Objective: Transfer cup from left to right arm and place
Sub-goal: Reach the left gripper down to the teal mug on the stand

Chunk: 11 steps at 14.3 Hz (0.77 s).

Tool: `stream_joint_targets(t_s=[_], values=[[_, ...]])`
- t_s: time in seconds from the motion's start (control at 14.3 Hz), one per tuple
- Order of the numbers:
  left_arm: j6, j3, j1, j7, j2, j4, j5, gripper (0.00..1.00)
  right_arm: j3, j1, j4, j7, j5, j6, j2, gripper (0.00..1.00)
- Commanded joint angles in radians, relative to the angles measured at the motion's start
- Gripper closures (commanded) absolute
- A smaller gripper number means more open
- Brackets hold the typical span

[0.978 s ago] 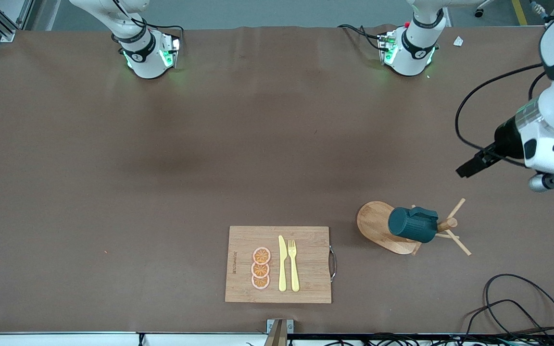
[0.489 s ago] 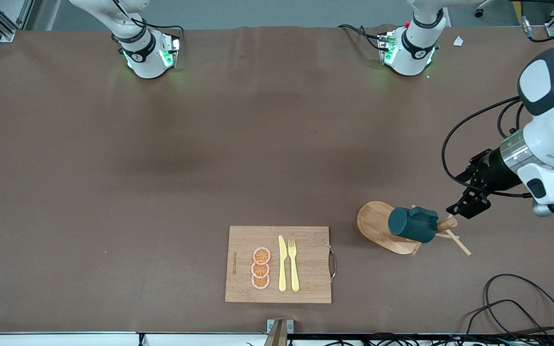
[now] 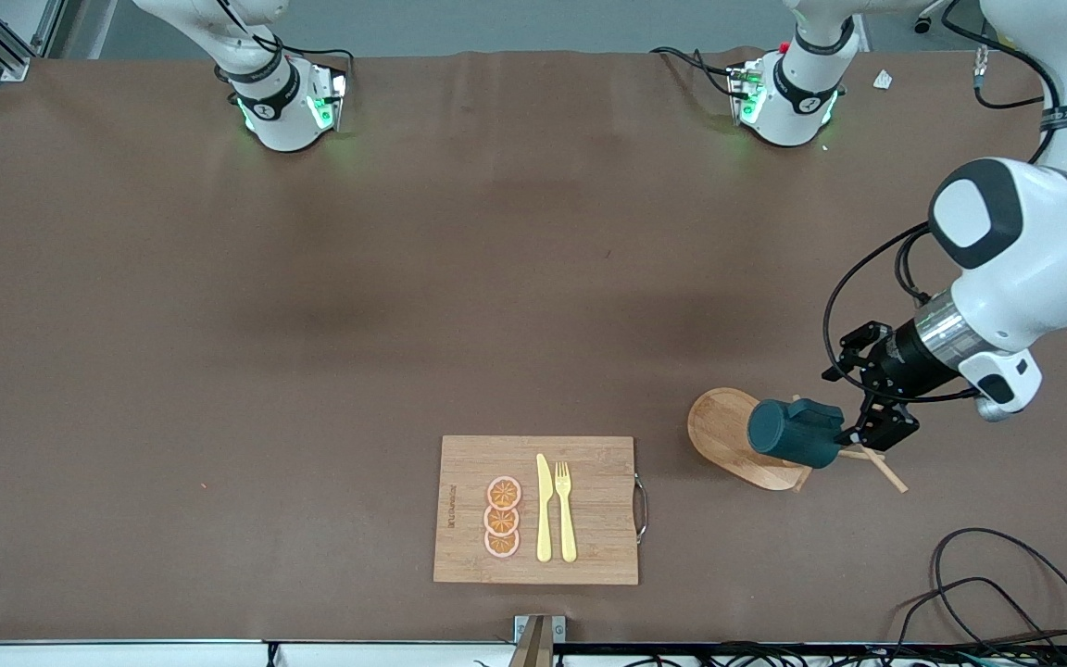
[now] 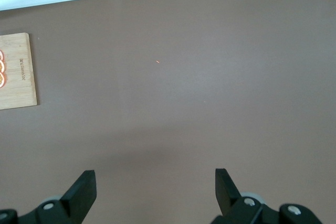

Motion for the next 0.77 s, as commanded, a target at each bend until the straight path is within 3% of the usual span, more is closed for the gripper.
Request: stream_joint_targets(t_s=[0.0, 0.7], values=[[0.036, -0.008, 0.006, -0.018, 0.0, -0.027, -0.038, 0.0, 0.018, -0.022, 0.0, -0.007, -0.007, -0.001, -0.006, 0.0], [0.135, -0.01, -0.031, -0.017, 0.063, -0.016, -0.058, 0.0, 0.016, -0.022, 0.0, -0.006, -0.007, -0.001, -0.007, 0.0]])
